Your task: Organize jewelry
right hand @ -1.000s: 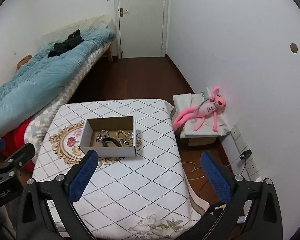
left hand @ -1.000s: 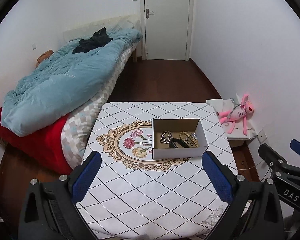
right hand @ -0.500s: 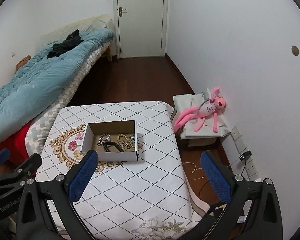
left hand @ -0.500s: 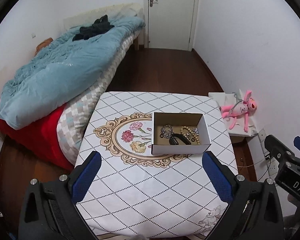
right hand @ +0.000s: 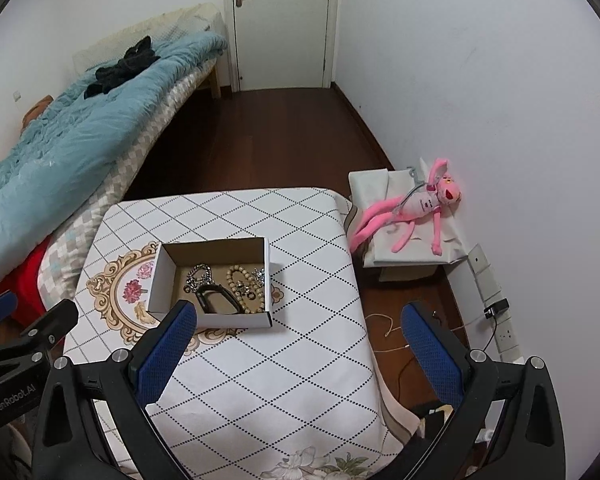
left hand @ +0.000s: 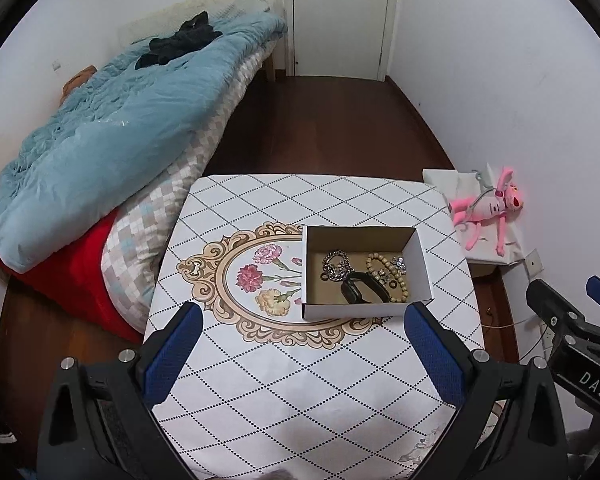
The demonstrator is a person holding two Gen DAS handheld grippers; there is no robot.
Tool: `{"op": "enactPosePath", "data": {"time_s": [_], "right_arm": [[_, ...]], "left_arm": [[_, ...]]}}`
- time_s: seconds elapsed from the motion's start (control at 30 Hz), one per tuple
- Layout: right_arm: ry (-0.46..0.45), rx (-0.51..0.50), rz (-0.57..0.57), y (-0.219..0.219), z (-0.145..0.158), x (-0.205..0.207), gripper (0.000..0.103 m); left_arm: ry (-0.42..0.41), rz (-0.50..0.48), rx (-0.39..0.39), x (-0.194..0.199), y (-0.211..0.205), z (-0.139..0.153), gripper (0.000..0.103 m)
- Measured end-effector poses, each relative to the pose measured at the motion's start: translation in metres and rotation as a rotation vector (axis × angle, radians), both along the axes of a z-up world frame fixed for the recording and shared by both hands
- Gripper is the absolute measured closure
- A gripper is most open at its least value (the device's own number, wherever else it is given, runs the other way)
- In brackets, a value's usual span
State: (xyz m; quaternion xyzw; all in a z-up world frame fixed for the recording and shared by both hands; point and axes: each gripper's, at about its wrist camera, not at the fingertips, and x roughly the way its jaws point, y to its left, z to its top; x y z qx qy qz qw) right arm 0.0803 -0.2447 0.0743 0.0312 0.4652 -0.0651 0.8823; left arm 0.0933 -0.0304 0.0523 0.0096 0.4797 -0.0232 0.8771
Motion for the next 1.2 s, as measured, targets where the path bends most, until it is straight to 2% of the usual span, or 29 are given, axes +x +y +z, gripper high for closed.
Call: {"op": "enactPosePath", "data": {"time_s": [0.43, 1.2], "right_arm": [[0.071, -0.004, 0.022, -0.001, -0.025, 0.018, 0.000], [0.081, -0.020, 0.045, 0.001, -0.024, 0.019, 0.000]], "left_arm": [[0.032, 0.010, 0.014, 0.009, -0.004, -0.014, 0.000], [0.040, 0.020, 0.025, 0.012, 0.000, -0.026, 0.000]]}}
